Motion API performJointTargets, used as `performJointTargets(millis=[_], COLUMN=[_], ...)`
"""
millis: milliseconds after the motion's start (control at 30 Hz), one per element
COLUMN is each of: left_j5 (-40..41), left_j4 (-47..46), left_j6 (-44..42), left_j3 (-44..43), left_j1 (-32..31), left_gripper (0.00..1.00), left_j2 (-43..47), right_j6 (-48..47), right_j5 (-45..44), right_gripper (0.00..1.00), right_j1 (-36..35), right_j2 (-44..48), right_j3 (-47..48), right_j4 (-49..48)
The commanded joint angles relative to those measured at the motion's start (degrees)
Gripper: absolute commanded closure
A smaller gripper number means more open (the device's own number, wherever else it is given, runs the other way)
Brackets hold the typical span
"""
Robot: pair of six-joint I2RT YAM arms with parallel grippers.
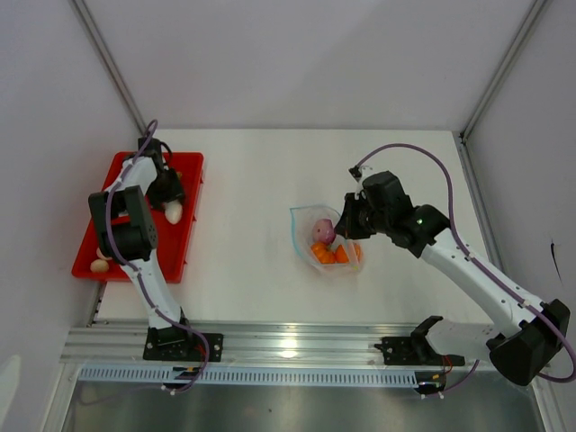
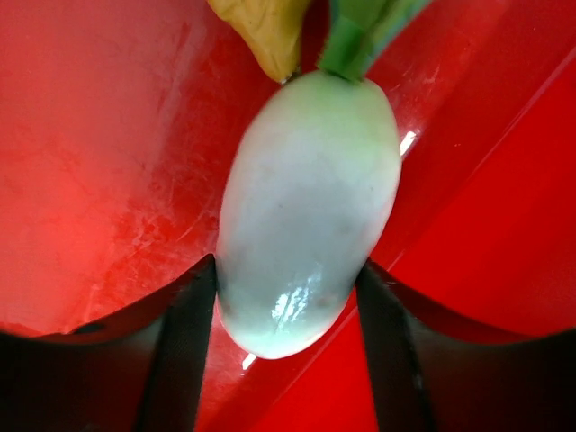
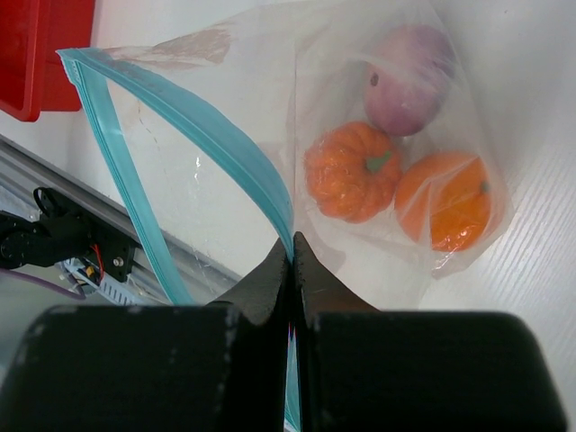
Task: Place the food in the zip-top bag and seal the zipper
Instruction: Pick up the fake vegetable from the bin, then place the fake vegetable in the zipper food storage bag.
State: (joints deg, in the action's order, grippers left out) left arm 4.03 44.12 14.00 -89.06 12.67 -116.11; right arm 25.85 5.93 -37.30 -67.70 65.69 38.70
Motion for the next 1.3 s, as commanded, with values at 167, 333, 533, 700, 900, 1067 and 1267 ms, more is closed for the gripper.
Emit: performJointTargets(millis=[167,333,533,700,900,1067,1267], left_j5=[-0.3,-3.2,-6.8,-11.9,-17.0,-23.5,-36.1], left_j4=[0.2,-0.4,-2.9,-4.3,-6.5,-7.8,-9.5], left_j6=[-0.1,2.3,6.0,8.8,11.8,12.8,15.6], left_j3=[-1.3,2.8,7.8,10.4,18.1,23.0,25.3], left_j1=[0.3,-0.3,-4.7,-8.4,-12.1,-15.8,-23.0], left_gripper=[0.77,0.99,0.99,0.99,0.99,0.99,0.99], left_j2=[0.3,6.0,17.7,30.4,45.1,55.1,59.8], right_j6=[0.3,0.6,1.1,1.3,1.9,2.0,2.1], right_j5=[0.1,0.2,0.7,0.0,-0.1,-1.3,-1.9], right_gripper=[1.00,1.00,1.00,1.00,1.00,1.00,1.00], right_j1=[0.2,0.2,0.1,0.1,-0.1,-0.2,-0.3], right_j2=[1.9,2.0,1.6,1.2,0.3,-0.1,-1.9], right_j3=[0.4,0.4,0.9,1.0,1.7,2.1,2.7], right_j4=[-1.0,-1.1,-1.5,-1.3,-1.2,-0.8,-1.2])
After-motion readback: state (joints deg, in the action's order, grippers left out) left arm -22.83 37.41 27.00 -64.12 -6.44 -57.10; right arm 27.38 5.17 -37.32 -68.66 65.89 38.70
